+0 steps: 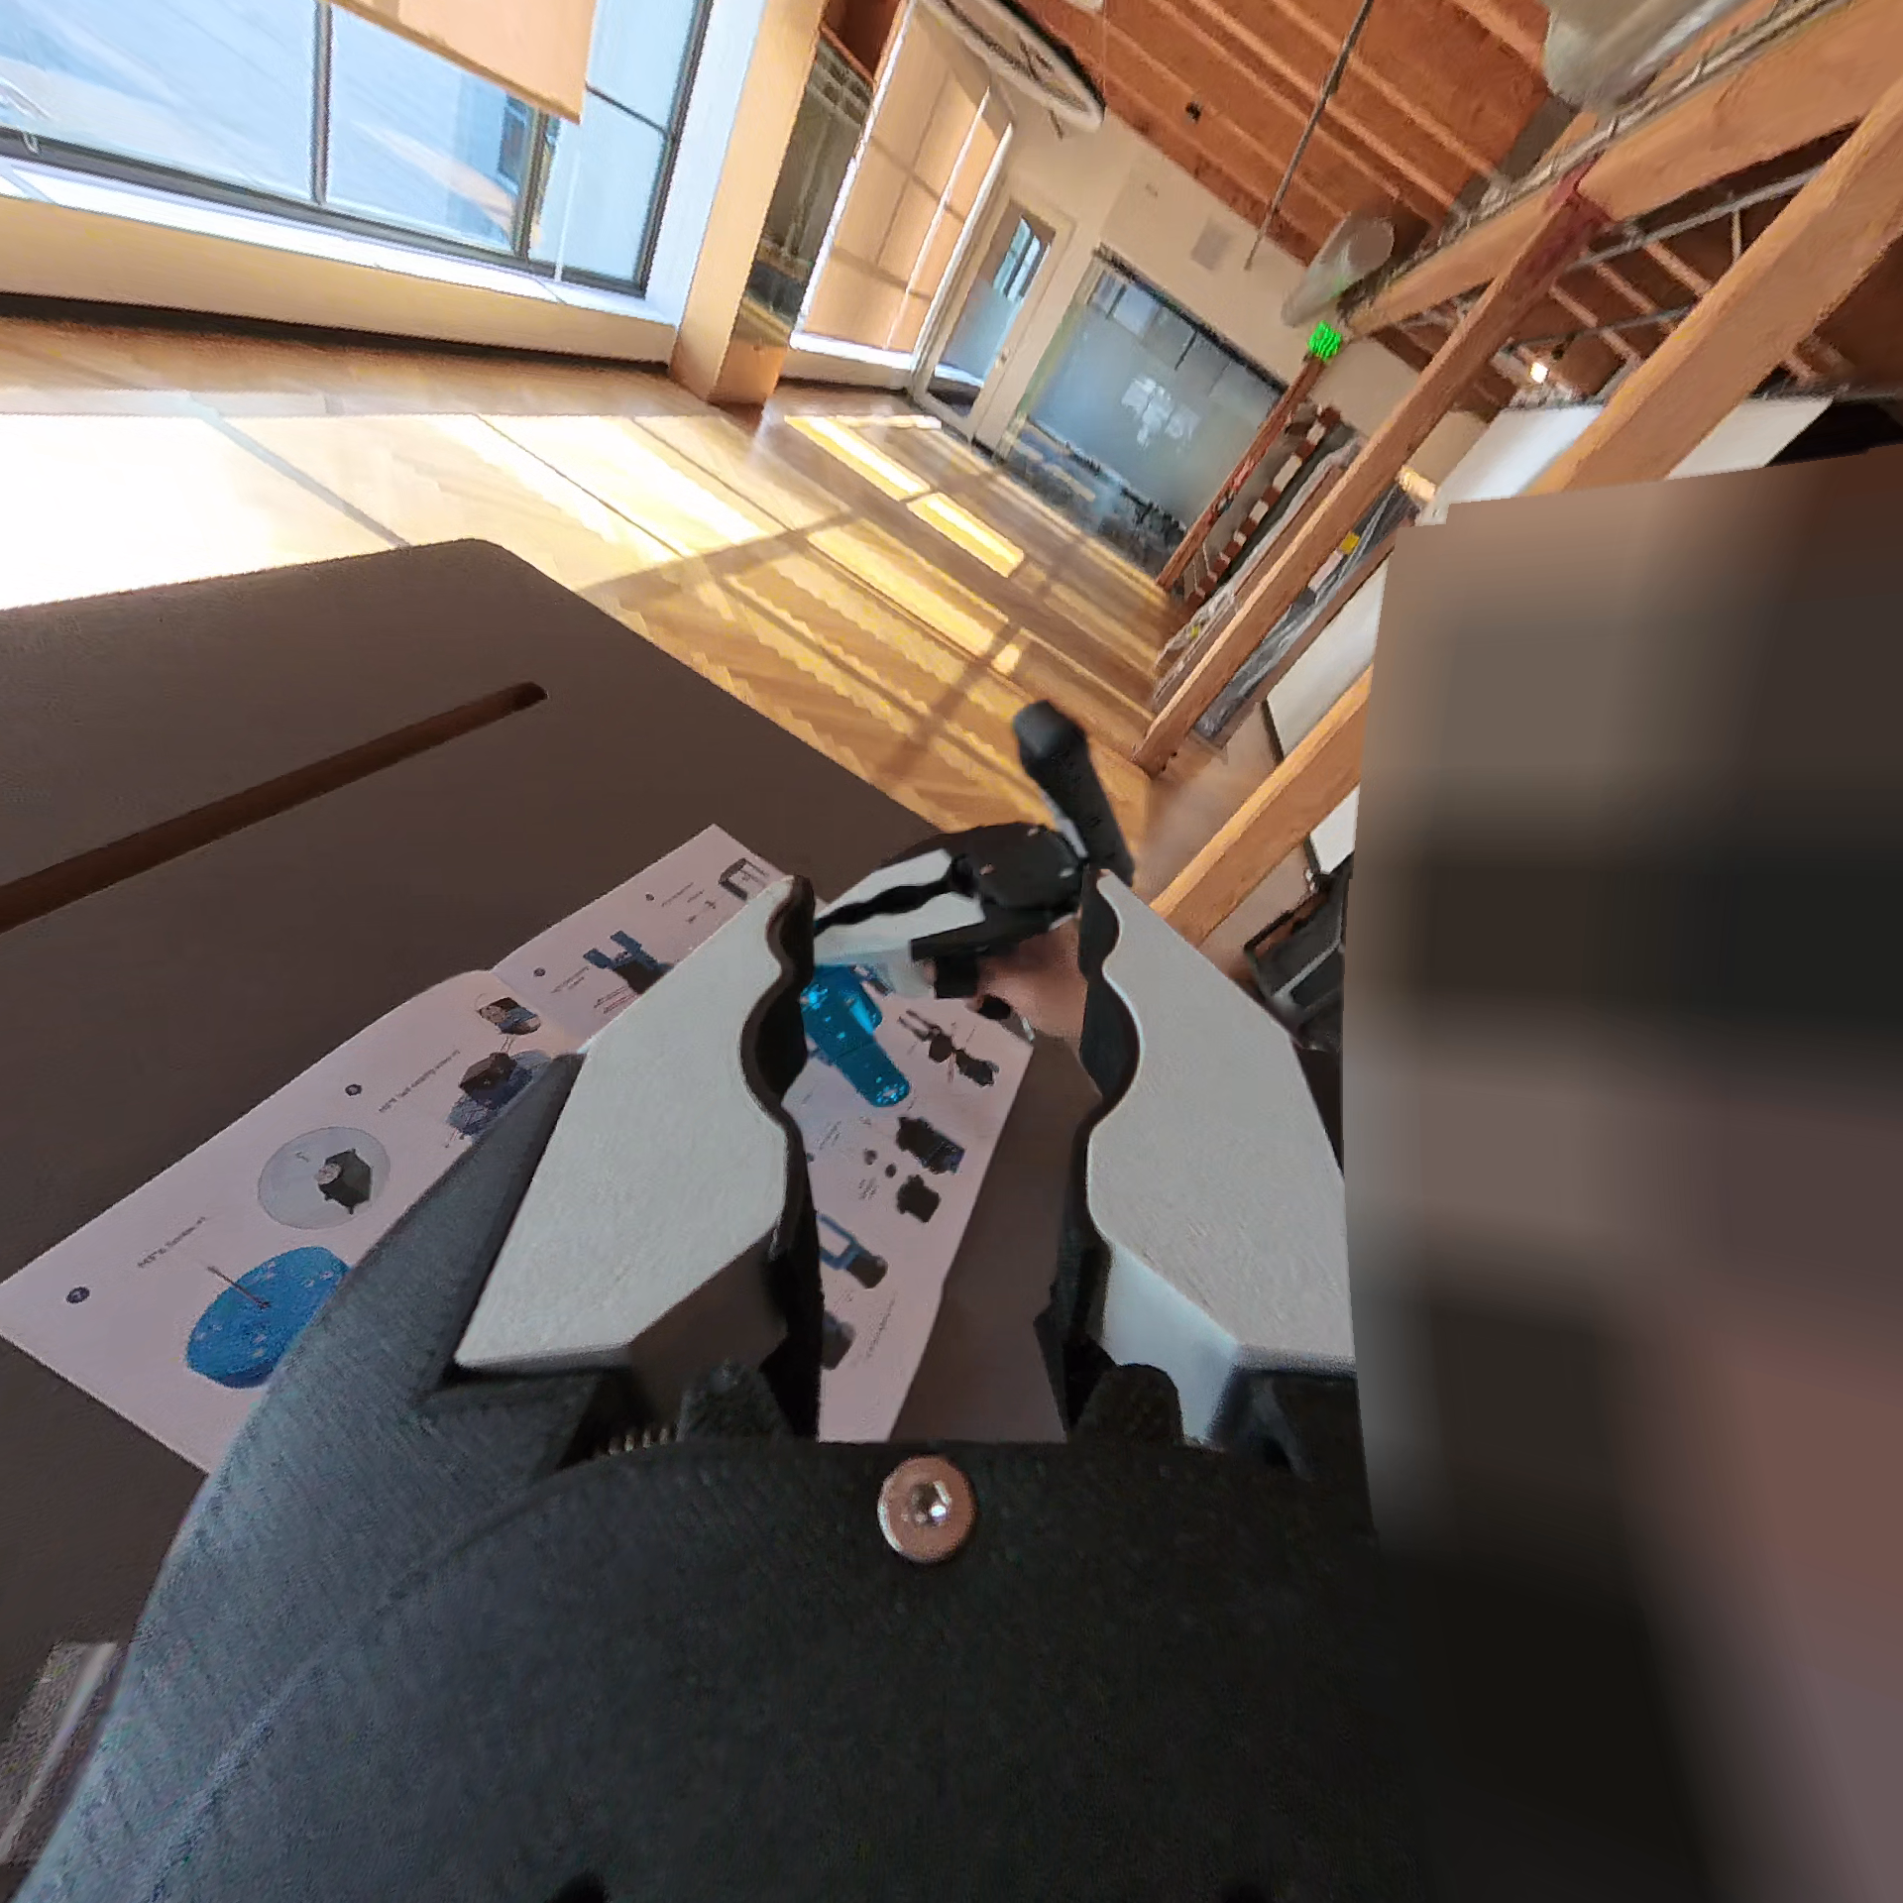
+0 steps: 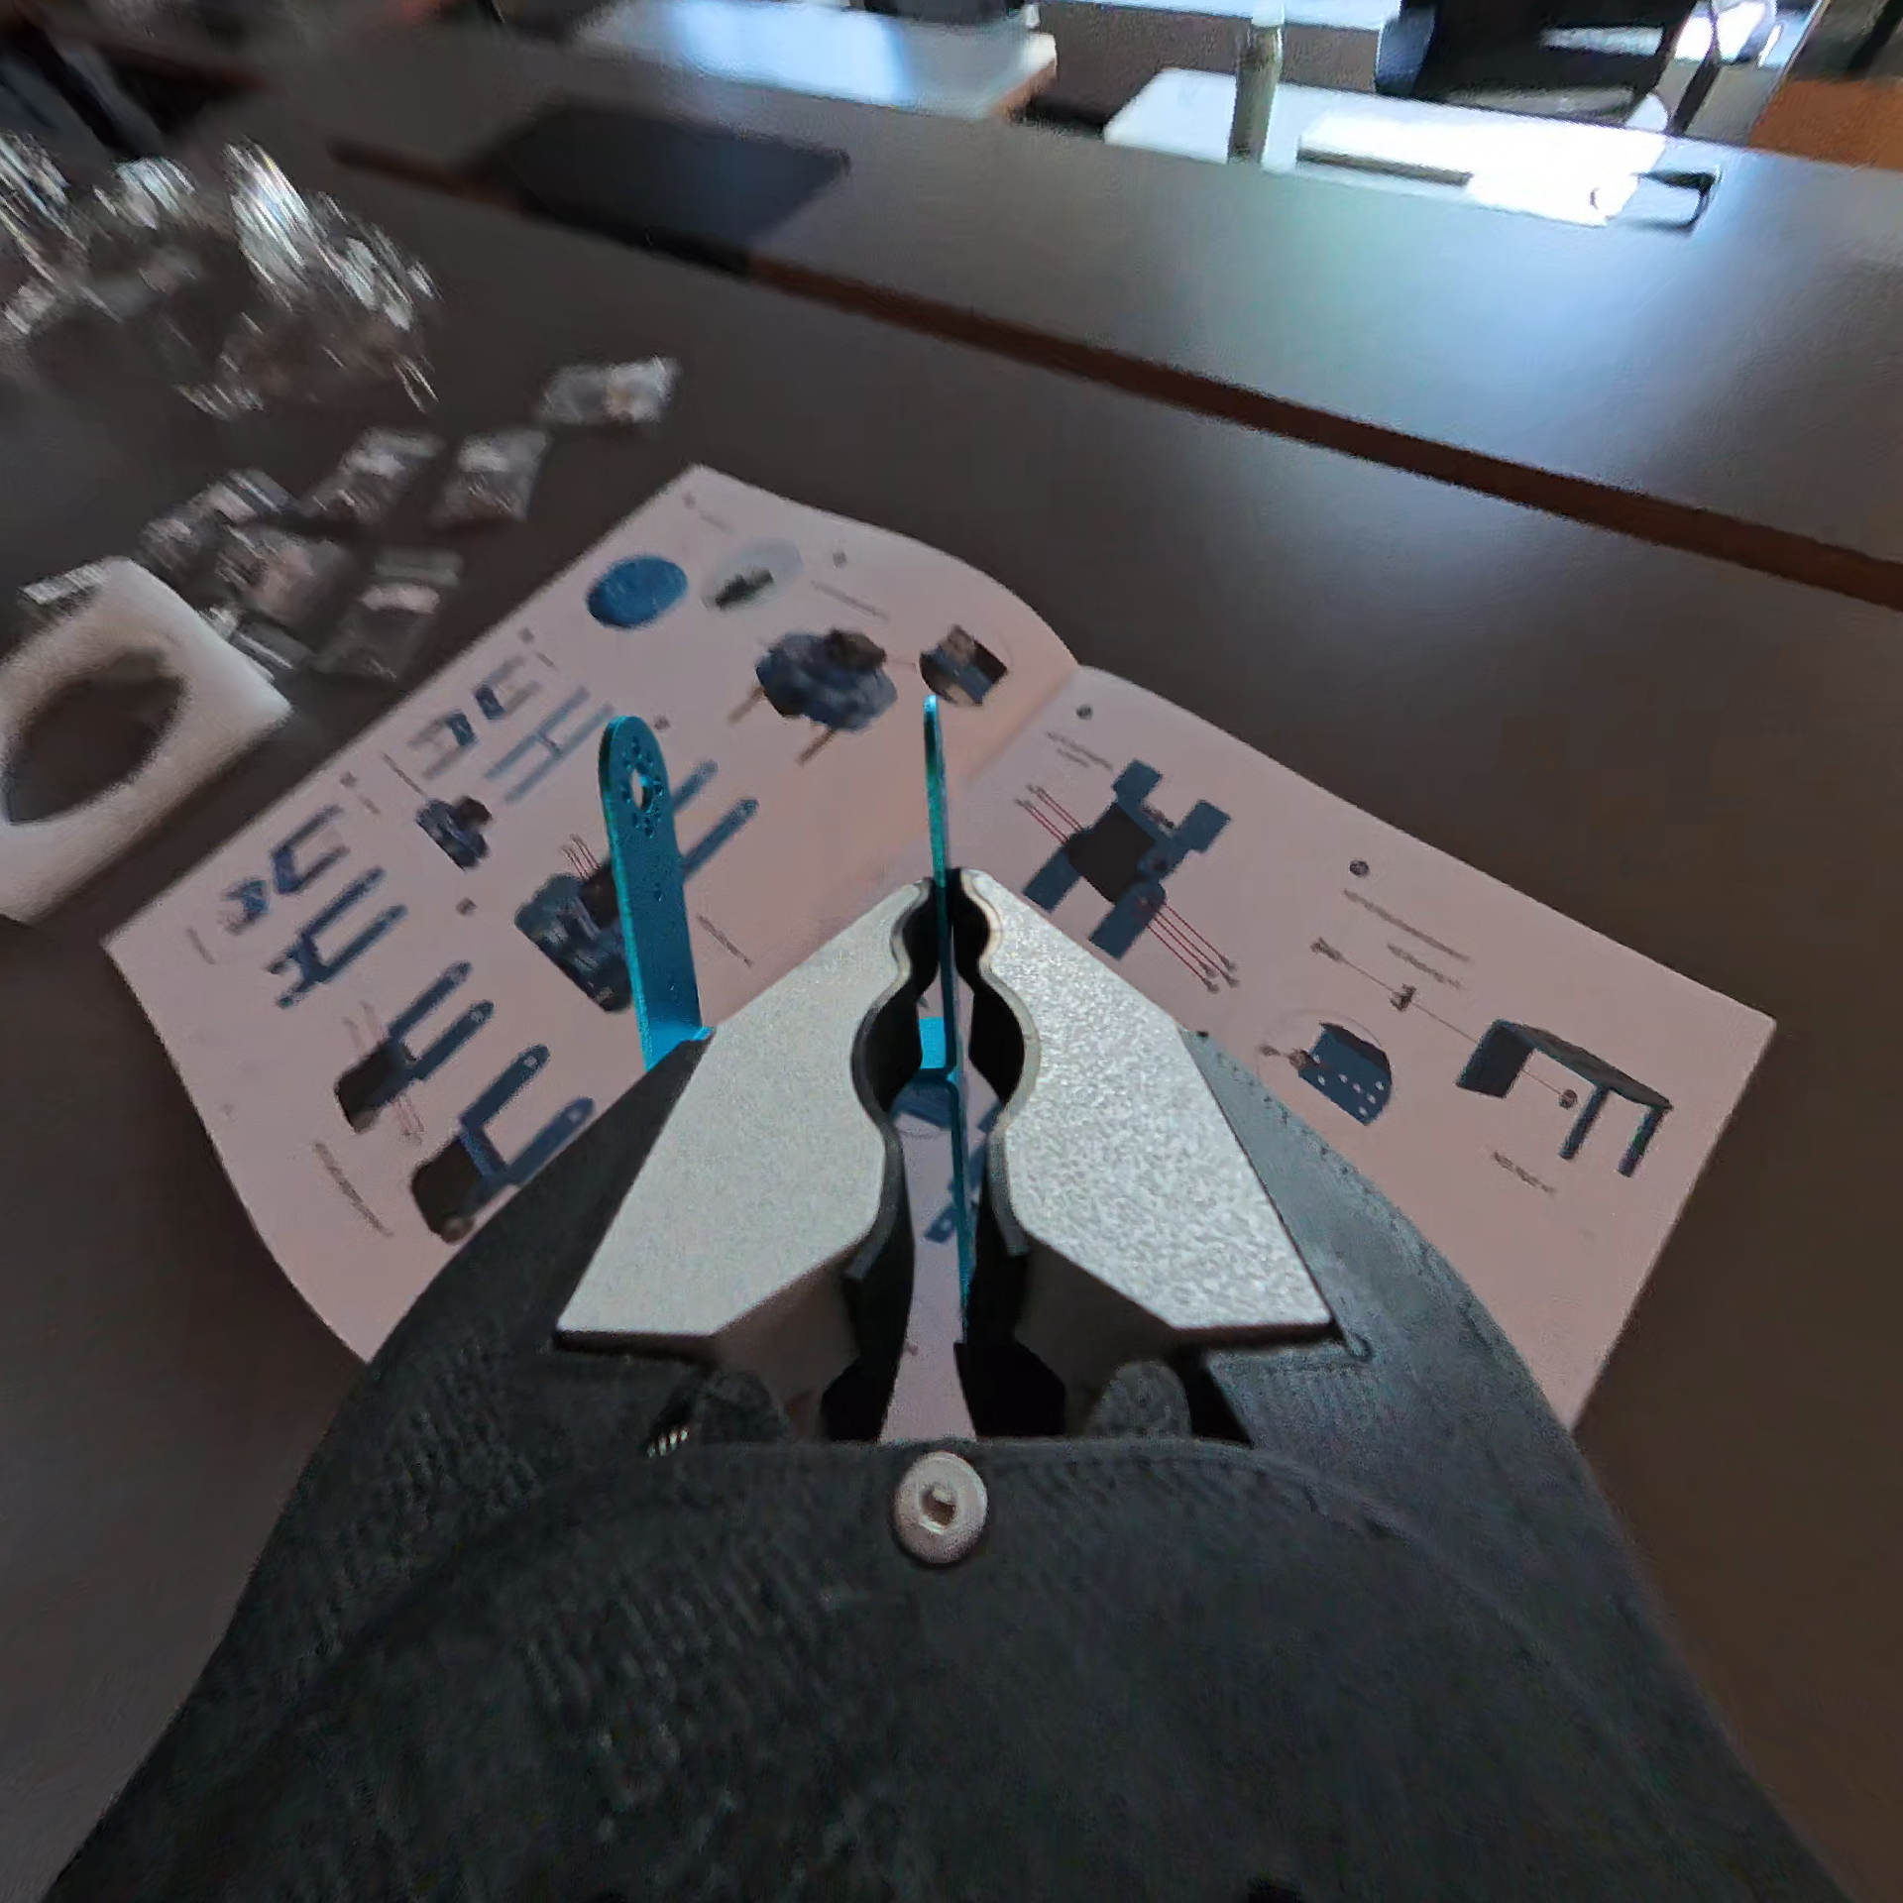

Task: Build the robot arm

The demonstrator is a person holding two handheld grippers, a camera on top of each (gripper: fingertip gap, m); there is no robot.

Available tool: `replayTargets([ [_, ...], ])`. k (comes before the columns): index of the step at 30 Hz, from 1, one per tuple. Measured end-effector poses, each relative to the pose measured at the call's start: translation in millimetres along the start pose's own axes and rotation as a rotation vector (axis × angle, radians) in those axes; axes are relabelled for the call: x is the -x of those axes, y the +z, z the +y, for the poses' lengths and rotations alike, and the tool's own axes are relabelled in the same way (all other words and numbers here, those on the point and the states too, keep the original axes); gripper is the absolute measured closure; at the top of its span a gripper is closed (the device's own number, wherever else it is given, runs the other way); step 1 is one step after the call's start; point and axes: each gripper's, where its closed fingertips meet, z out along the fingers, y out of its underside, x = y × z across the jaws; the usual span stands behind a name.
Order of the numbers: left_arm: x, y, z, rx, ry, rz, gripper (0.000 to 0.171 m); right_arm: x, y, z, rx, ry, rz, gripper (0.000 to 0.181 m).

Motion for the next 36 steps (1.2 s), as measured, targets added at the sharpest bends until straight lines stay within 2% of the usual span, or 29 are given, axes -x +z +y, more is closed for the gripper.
replayTargets([
  [2,18,19,14,0.052,0.053,-0.02,0.124,6,-6,-17,-0.135,0.042,-0.025,0.181],
  [6,45,54,39,0.064,0.177,-0.033,0.12,15,-14,-34,-0.281,0.039,-0.03,0.181],
  [9,35,84,68,0.08,0.171,0.088,0.109,19,-15,-39,-0.349,0.028,-0.019,0.181],
  [11,25,99,85,0.09,0.166,0.159,0.113,22,-13,-39,-0.367,0.014,-0.012,0.181],
  [14,23,121,105,0.086,0.167,0.178,0.101,24,-12,-41,-0.417,0.006,0.014,0.181],
  [17,30,137,123,0.092,0.239,0.113,0.098,27,-17,-47,-0.479,-0.022,0.042,0.181],
  [20,44,148,139,0.124,0.379,-0.044,0.075,27,-27,-58,-0.559,-0.059,0.078,0.181],
  [21,48,152,144,0.141,0.413,-0.093,0.073,28,-30,-61,-0.583,-0.071,0.084,0.181],
  [22,52,155,149,0.157,0.432,-0.137,0.076,31,-31,-64,-0.601,-0.087,0.077,0.181],
  [24,53,159,156,0.169,0.425,-0.173,0.092,36,-33,-65,-0.622,-0.106,0.076,0.181],
  [27,45,159,159,0.153,0.399,-0.11,0.136,43,-36,-66,-0.642,-0.138,0.078,0.181],
  [28,41,158,160,0.155,0.389,-0.07,0.143,43,-38,-67,-0.651,-0.162,0.094,0.181],
  [33,38,152,167,0.269,0.376,0.047,0.144,53,-40,-67,-0.682,-0.34,0.066,0.177],
  [36,39,143,162,0.275,0.434,0.084,0.144,63,-41,-68,-0.708,-0.422,-0.017,0.169],
])
